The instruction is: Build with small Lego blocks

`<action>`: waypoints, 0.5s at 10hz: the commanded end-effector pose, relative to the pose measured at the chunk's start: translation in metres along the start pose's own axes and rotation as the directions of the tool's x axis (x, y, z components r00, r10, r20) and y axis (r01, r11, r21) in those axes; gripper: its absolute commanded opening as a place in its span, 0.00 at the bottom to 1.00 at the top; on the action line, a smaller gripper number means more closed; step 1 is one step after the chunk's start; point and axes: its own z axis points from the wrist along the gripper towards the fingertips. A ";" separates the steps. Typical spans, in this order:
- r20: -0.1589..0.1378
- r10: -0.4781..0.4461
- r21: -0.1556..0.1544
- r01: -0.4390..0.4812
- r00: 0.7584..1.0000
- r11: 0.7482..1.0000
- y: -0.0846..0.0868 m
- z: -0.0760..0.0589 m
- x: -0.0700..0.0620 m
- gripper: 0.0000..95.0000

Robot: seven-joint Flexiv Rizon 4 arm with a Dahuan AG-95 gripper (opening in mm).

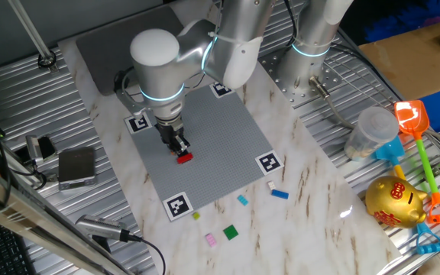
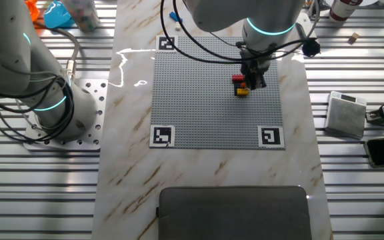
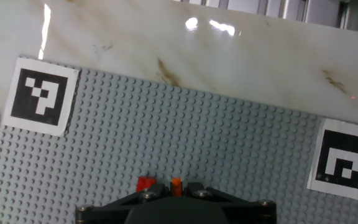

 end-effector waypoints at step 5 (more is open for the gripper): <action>0.000 -0.003 -0.001 0.003 1.000 1.000 0.001 0.002 0.000 0.00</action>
